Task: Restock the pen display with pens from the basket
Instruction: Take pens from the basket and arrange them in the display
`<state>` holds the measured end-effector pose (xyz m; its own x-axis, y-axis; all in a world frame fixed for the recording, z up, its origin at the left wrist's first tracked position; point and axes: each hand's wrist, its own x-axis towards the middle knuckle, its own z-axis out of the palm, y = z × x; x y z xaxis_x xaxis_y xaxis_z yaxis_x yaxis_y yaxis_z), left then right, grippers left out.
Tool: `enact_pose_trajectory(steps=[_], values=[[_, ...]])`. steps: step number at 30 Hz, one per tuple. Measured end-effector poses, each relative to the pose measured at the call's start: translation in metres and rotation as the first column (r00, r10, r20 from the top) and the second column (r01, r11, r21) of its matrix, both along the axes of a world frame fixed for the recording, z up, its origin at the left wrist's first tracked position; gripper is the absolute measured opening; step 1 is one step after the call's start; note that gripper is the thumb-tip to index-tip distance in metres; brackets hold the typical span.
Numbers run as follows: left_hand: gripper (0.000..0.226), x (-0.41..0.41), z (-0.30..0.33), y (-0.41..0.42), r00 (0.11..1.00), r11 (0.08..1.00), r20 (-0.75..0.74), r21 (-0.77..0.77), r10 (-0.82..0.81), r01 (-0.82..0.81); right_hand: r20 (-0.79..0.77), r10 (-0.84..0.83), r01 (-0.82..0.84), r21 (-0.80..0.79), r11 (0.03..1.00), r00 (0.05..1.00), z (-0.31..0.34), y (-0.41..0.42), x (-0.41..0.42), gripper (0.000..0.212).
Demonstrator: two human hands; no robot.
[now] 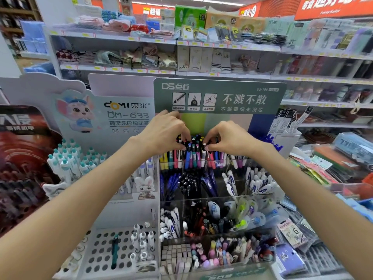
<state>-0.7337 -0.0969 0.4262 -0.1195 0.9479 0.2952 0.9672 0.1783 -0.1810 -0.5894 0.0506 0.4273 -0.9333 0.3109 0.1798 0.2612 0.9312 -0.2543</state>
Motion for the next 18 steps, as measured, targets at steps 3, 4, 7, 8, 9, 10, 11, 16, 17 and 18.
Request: enact_pose_trajectory(steps=[3,4,7,8,9,10,11,16,17,18], values=[[0.031,0.002,-0.002,0.002,1.0,1.0,0.02,0.013,0.011,-0.012,-0.048,-0.057,0.056,-0.005,0.998,0.997,-0.003,0.001,-0.001,0.014],[0.03,0.002,-0.002,0.002,0.999,1.0,0.031,0.022,0.014,-0.015,-0.062,-0.07,0.069,-0.018,0.997,0.996,-0.004,0.001,-0.002,0.014],[0.027,0.002,-0.006,0.001,0.998,0.998,0.063,0.065,-0.002,-0.002,-0.05,-0.062,0.062,-0.001,0.998,0.997,-0.004,-0.002,-0.005,0.015],[0.027,0.003,-0.008,0.0,0.997,0.996,0.07,0.087,-0.011,0.005,-0.04,-0.044,0.044,0.004,0.999,0.998,-0.003,-0.003,-0.004,0.016],[0.028,0.003,-0.01,-0.001,0.997,0.994,0.079,0.108,-0.017,0.008,-0.04,-0.02,0.019,-0.006,1.0,0.999,-0.003,-0.002,-0.003,0.019],[0.029,0.003,-0.012,-0.002,0.995,0.992,0.094,0.124,-0.018,0.006,-0.048,0.007,-0.008,-0.029,1.0,0.999,-0.003,-0.002,-0.002,0.022],[0.031,0.004,-0.013,-0.003,0.994,0.991,0.113,0.136,-0.014,-0.001,-0.058,0.032,-0.035,-0.055,0.998,0.998,-0.004,-0.001,-0.002,0.025],[0.024,0.009,-0.014,0.001,0.989,0.975,0.145,0.218,0.013,-0.045,-0.141,0.052,-0.062,-0.072,0.995,0.989,-0.013,-0.003,-0.005,0.022],[0.023,0.009,-0.015,0.002,0.988,0.972,0.153,0.227,0.019,-0.054,-0.156,0.044,-0.055,-0.065,0.996,0.987,-0.014,-0.002,-0.006,0.02],[0.022,0.008,-0.015,0.003,0.986,0.972,0.163,0.229,0.022,-0.06,-0.169,0.031,-0.043,-0.067,0.997,0.985,-0.015,-0.001,-0.005,0.018]])
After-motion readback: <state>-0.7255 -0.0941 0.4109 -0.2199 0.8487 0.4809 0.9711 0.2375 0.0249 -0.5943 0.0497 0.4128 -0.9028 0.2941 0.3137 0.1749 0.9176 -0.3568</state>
